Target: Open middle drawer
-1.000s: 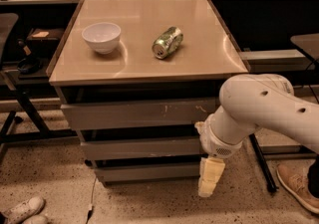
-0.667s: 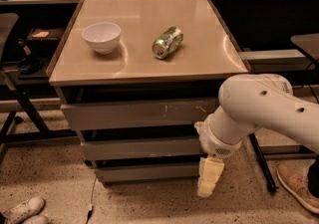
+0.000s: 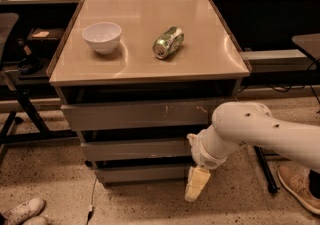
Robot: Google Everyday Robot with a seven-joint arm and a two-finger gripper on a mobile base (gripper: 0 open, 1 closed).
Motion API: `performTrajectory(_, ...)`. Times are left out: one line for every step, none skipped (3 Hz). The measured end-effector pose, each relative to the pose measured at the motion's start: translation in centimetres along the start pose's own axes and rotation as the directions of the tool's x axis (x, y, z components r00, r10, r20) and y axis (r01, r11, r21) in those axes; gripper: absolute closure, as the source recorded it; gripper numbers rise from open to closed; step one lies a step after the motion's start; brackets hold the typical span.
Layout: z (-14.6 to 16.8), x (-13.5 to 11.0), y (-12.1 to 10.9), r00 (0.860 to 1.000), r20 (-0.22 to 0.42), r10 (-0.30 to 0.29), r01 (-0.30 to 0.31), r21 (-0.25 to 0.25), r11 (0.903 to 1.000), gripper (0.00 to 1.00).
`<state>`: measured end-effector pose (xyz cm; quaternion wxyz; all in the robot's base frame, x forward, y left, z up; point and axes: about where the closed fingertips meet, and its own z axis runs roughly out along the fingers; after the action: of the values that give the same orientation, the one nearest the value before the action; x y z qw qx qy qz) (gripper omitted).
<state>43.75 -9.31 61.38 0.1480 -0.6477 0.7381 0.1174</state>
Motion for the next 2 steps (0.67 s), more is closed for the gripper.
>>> performTrajectory(4.7, 0.6, -1.6, 0.999, 0.017, 0.043, -0.043, 0.001, 0.9991, 0.0)
performTrajectory(8.4, 1.0, -3.4, 0.996, 0.013, 0.086, -0.086, -0.012, 0.9962, 0.0)
